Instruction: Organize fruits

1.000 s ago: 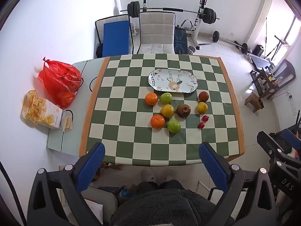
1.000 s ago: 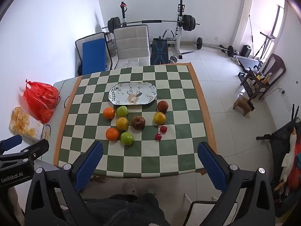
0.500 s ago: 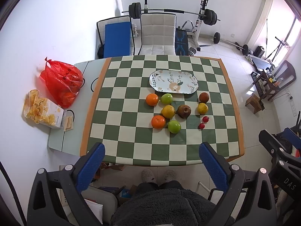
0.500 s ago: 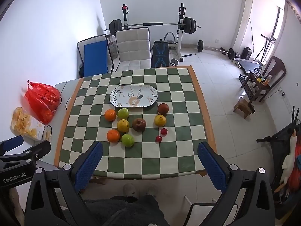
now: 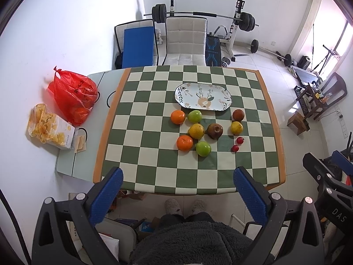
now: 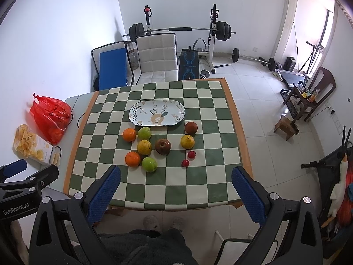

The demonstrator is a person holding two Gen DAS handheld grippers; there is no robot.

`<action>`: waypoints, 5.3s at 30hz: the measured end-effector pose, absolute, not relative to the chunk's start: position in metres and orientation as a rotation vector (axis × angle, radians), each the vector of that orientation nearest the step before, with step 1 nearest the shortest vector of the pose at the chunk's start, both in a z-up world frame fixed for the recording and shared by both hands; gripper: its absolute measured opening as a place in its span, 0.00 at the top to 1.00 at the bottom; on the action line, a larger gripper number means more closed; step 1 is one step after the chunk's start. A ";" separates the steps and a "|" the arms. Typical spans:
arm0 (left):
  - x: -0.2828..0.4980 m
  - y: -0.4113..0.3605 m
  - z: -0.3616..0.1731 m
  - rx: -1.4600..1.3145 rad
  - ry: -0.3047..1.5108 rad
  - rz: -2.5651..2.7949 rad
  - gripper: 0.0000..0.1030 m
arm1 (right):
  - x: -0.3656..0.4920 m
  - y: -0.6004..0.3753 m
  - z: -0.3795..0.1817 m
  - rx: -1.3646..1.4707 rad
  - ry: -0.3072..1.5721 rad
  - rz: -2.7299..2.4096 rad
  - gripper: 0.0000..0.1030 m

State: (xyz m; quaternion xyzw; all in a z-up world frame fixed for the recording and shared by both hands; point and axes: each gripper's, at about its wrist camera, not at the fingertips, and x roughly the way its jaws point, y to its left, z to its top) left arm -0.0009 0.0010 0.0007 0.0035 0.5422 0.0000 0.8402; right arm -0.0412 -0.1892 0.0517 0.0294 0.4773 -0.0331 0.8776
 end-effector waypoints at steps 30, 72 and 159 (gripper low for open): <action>-0.002 0.001 0.001 0.005 1.139 0.000 0.01 | -0.044 -0.188 0.057 0.064 0.983 -0.061 0.00; 0.067 0.001 -0.015 0.218 0.992 0.296 0.00 | -0.004 -0.207 0.020 0.203 1.009 -0.016 0.00; 0.491 -0.043 -0.350 -0.348 1.826 -0.140 0.39 | 0.465 -0.193 -0.358 0.203 1.526 0.245 0.38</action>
